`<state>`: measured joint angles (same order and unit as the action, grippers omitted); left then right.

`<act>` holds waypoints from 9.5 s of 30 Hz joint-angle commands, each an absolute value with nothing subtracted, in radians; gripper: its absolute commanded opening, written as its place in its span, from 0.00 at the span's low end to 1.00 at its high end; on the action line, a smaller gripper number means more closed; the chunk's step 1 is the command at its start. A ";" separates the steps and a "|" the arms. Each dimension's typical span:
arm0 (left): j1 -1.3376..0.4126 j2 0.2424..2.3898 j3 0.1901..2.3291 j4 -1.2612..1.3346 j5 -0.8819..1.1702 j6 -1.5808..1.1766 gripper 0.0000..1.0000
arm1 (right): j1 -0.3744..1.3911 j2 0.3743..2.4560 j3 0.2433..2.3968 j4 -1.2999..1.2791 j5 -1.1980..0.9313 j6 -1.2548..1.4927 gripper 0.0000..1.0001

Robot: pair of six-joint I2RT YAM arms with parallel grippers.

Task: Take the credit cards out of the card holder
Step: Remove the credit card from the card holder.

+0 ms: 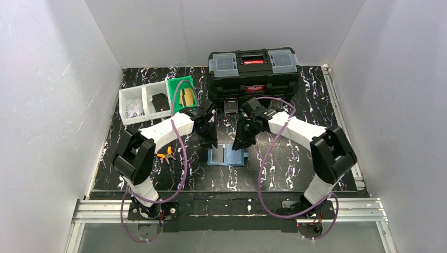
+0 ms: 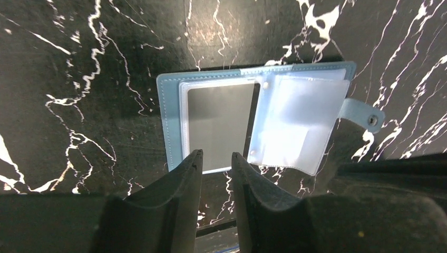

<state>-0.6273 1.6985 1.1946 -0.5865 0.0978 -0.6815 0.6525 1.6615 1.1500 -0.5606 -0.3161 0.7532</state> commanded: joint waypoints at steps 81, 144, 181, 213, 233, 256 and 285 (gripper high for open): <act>-0.662 1.796 1.019 -0.478 0.134 -0.880 0.00 | 0.650 1.939 1.097 -0.265 -0.523 0.846 0.24; -0.617 1.909 0.983 -0.516 0.136 -0.842 0.00 | 0.538 1.829 0.903 -0.159 -0.545 0.785 0.27; -0.617 1.928 0.991 -0.510 0.150 -0.845 0.00 | 0.486 1.848 0.618 0.470 -0.717 1.128 0.29; -0.618 1.948 0.999 -0.519 0.146 -0.840 0.00 | 0.522 1.879 0.655 0.508 -0.758 1.119 0.06; -0.600 1.959 0.993 -0.547 0.116 -0.803 0.00 | 0.445 1.772 0.647 0.311 -0.686 0.952 0.07; -0.600 1.975 1.007 -0.544 0.120 -0.805 0.00 | 0.466 1.865 0.660 0.374 -0.753 0.990 0.07; -0.598 1.931 1.100 -0.607 0.107 -0.763 0.00 | 0.377 1.594 0.744 0.001 -0.643 0.788 0.01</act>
<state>-0.5850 1.8584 1.1332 -0.4915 0.3294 -0.8333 0.3798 1.6169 0.6914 0.0441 -0.6453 0.8112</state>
